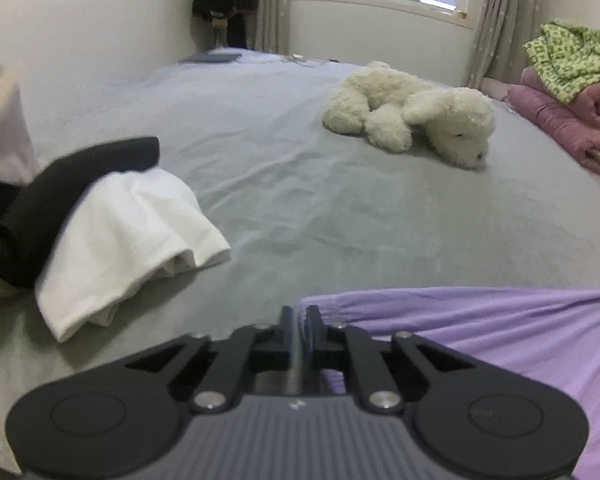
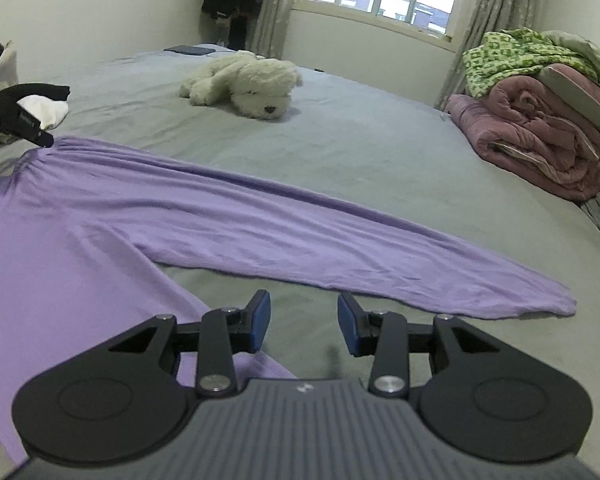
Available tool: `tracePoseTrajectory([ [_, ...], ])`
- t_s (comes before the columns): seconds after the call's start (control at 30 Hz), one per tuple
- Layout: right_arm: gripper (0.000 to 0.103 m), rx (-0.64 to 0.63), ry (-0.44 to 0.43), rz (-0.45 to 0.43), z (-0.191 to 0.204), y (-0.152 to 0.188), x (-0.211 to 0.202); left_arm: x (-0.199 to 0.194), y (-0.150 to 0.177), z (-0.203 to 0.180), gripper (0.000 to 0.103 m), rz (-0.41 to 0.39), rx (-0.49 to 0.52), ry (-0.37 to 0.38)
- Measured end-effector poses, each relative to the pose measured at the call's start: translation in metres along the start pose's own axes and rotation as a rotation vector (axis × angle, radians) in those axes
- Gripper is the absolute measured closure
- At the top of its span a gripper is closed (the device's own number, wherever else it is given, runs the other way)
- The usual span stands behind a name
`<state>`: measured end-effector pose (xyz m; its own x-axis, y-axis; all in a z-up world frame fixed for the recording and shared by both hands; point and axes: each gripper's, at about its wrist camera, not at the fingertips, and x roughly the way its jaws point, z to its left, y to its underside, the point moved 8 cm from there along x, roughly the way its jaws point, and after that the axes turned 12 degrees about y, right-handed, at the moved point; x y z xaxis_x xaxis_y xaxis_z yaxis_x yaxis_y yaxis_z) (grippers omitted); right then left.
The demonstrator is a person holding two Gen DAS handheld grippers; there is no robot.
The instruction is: Fold clothes
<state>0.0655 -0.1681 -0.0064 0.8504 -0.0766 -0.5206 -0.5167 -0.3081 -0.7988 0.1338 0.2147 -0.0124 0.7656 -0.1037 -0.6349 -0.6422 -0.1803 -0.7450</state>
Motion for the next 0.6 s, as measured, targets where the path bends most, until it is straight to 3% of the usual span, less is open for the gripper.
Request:
tracePoseTrajectory([
  [0.03, 0.062, -0.002, -0.003, -0.002, 0.001, 0.000, -0.001, -0.004, -0.001, 0.003, 0.060, -0.002, -0.010, 0.003],
  [0.13, 0.062, -0.010, -0.010, -0.009, 0.002, -0.002, -0.004, -0.019, -0.002, 0.012, 0.050, -0.024, -0.046, 0.021],
  [0.27, 0.062, -0.008, -0.034, -0.020, 0.004, -0.005, -0.010, -0.038, 0.007, 0.011, 0.050, -0.022, -0.066, 0.078],
  [0.4, 0.062, -0.027, -0.037, -0.018, 0.006, -0.005, -0.015, -0.054, 0.027, -0.005, 0.057, 0.009, 0.028, 0.096],
  [0.53, 0.062, -0.026, -0.046, -0.015, 0.006, -0.006, -0.018, -0.050, 0.043, -0.023, 0.057, 0.067, 0.111, 0.143],
  [0.6, 0.062, -0.028, -0.051, -0.014, 0.008, -0.006, -0.019, -0.042, 0.050, -0.028, 0.056, 0.104, 0.152, 0.131],
])
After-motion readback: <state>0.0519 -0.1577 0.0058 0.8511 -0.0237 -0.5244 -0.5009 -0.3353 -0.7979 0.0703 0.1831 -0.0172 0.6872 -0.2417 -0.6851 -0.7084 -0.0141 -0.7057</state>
